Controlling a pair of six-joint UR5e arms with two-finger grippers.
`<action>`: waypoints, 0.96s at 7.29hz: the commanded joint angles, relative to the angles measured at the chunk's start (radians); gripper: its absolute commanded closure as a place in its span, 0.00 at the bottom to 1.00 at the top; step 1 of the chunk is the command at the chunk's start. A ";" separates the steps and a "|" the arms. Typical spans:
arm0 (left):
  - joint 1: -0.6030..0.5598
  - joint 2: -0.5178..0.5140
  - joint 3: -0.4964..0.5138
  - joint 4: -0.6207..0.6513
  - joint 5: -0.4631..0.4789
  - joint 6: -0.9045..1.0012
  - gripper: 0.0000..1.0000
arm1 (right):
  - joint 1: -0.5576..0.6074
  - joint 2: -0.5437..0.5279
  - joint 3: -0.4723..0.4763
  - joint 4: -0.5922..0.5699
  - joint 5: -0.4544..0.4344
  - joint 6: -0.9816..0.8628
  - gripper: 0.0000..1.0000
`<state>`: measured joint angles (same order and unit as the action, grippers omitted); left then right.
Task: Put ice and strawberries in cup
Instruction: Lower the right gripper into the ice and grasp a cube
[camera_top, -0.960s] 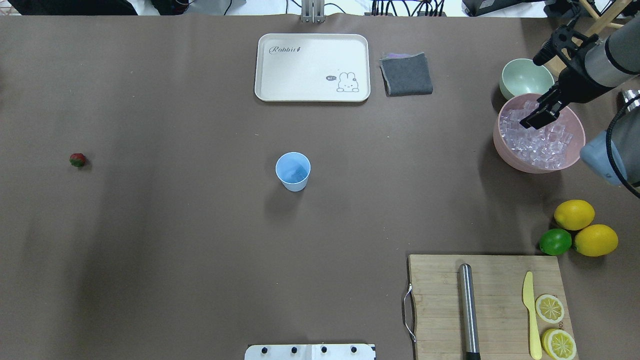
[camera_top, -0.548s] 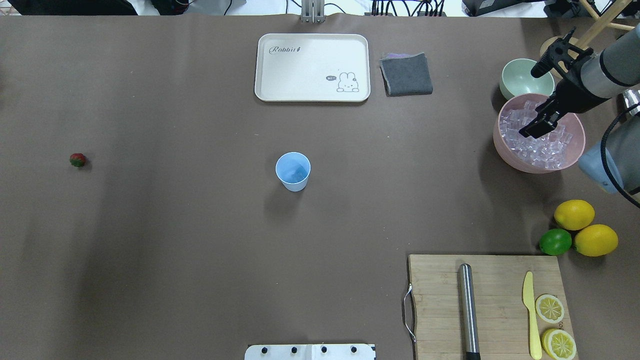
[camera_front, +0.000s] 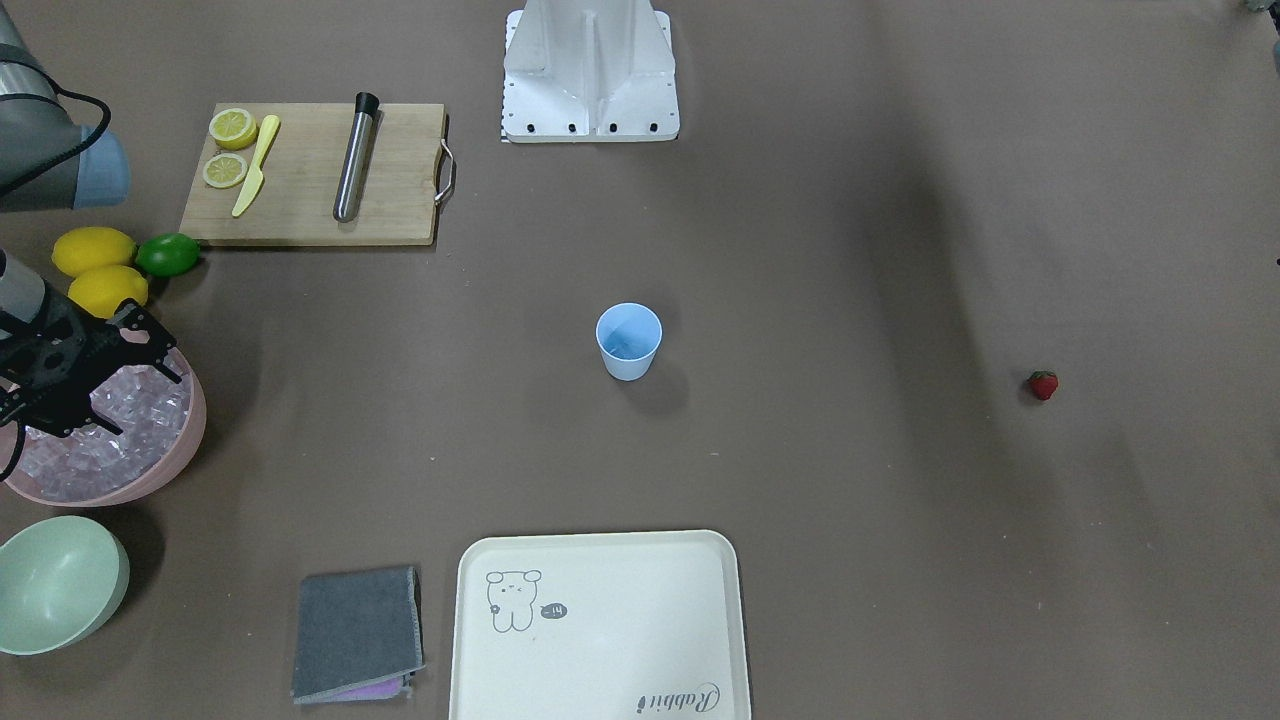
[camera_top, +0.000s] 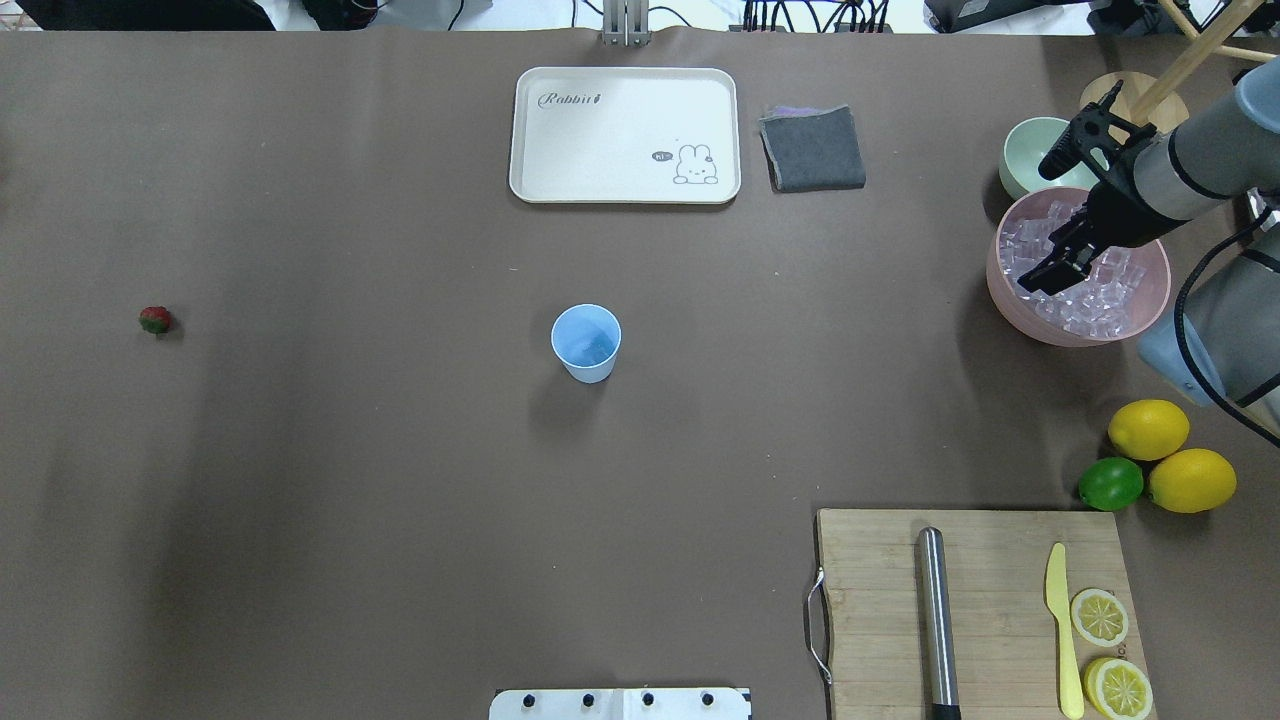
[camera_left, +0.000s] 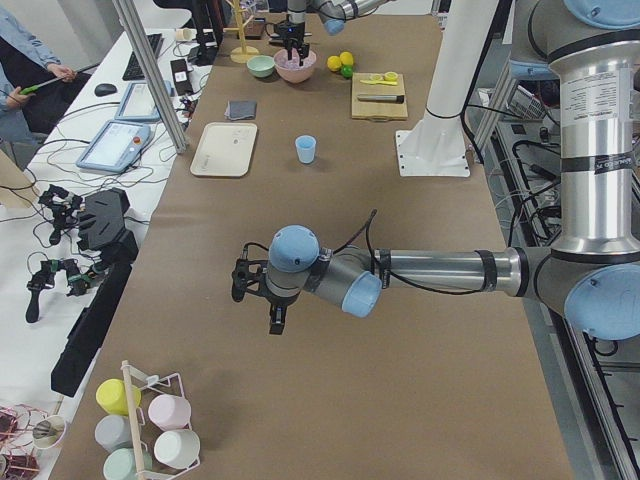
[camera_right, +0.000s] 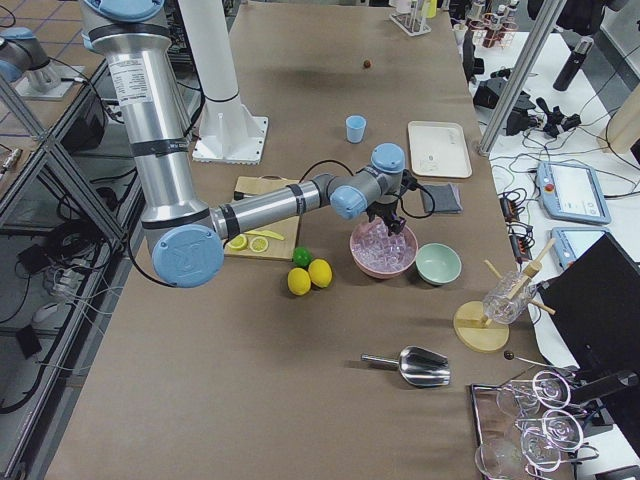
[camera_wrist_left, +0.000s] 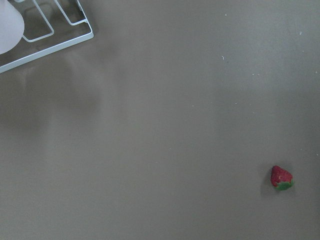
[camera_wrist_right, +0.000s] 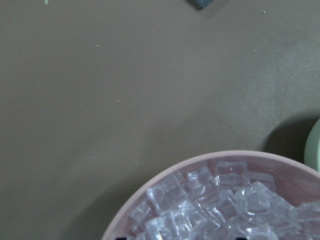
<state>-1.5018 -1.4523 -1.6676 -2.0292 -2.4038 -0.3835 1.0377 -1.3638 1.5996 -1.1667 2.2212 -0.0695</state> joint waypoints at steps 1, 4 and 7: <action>0.000 0.001 -0.001 -0.002 0.000 0.000 0.02 | -0.008 0.018 -0.072 0.091 -0.003 0.005 0.23; 0.000 0.000 0.003 0.000 0.000 0.002 0.02 | -0.007 0.017 -0.031 0.091 0.003 0.076 0.24; 0.000 0.000 0.002 0.000 0.000 0.000 0.02 | -0.019 0.015 -0.033 0.091 -0.020 0.076 0.31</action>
<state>-1.5018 -1.4526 -1.6647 -2.0295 -2.4037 -0.3833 1.0238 -1.3480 1.5678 -1.0763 2.2109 0.0051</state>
